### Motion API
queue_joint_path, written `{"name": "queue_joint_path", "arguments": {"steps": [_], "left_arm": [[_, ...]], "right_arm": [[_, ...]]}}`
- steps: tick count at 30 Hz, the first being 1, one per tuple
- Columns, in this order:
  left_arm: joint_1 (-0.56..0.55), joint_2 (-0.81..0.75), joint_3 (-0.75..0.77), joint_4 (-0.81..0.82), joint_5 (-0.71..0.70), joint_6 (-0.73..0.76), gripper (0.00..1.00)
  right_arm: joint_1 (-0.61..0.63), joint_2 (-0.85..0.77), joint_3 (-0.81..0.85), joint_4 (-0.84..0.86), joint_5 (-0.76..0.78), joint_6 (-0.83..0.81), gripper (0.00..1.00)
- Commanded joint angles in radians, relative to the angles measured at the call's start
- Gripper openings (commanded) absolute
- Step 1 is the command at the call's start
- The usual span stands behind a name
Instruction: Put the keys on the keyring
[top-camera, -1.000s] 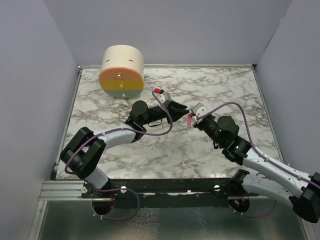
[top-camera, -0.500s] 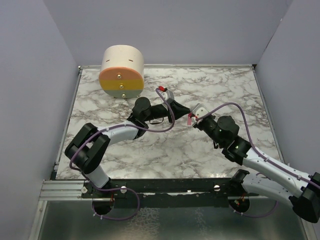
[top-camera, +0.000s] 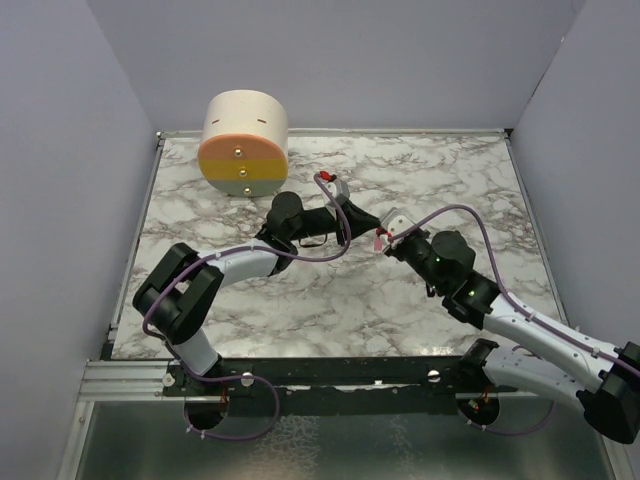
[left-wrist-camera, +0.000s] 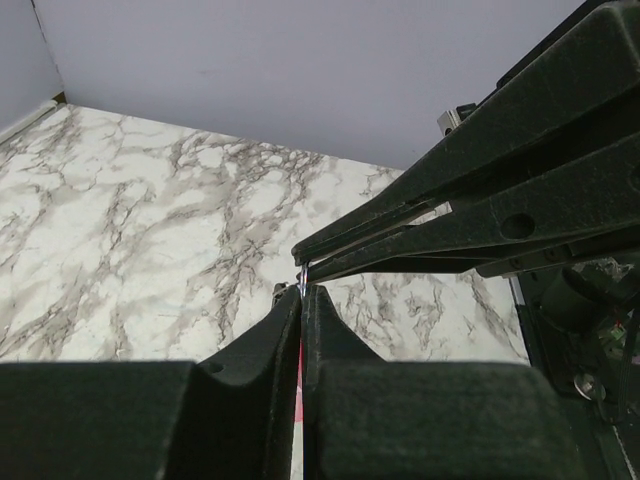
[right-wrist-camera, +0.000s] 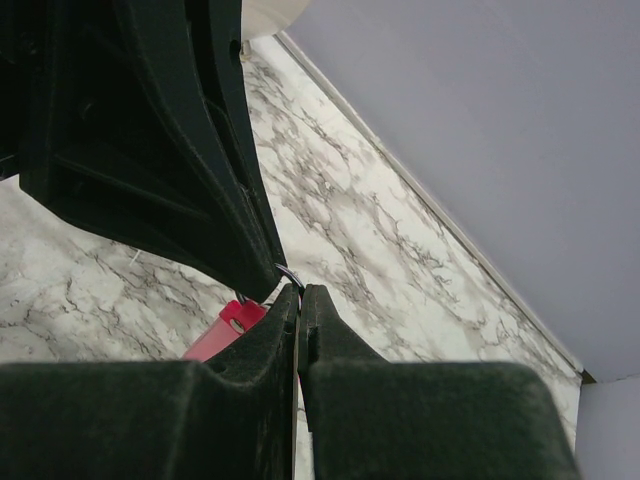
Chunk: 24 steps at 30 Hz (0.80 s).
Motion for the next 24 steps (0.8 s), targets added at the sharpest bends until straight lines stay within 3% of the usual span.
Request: {"name": "queue_joint_path", "arguments": {"steps": [1, 12, 16, 19, 21, 24], "left_arm": [[-0.013, 0.022, 0.034, -0.013, 0.087, -0.018, 0.0], [-0.012, 0.0, 0.018, -0.018, 0.063, -0.014, 0.0], [-0.013, -0.013, 0.017, -0.03, 0.052, -0.012, 0.3], [-0.013, -0.016, 0.013, -0.029, 0.056, -0.01, 0.37], [-0.013, -0.015, 0.016, -0.03, 0.058, -0.011, 0.37], [-0.013, -0.014, 0.014, -0.031, 0.058, -0.012, 0.27]], "right_arm": [[0.004, 0.01, 0.01, 0.059, -0.052, -0.001, 0.01], [0.004, 0.016, 0.014, 0.058, -0.035, 0.009, 0.01], [0.004, 0.015, 0.016, 0.055, -0.025, 0.011, 0.01], [0.005, 0.015, 0.017, 0.052, -0.026, 0.014, 0.01], [0.004, 0.014, 0.02, 0.051, -0.029, 0.016, 0.01], [0.004, 0.015, 0.022, 0.048, -0.029, 0.017, 0.01]]}}
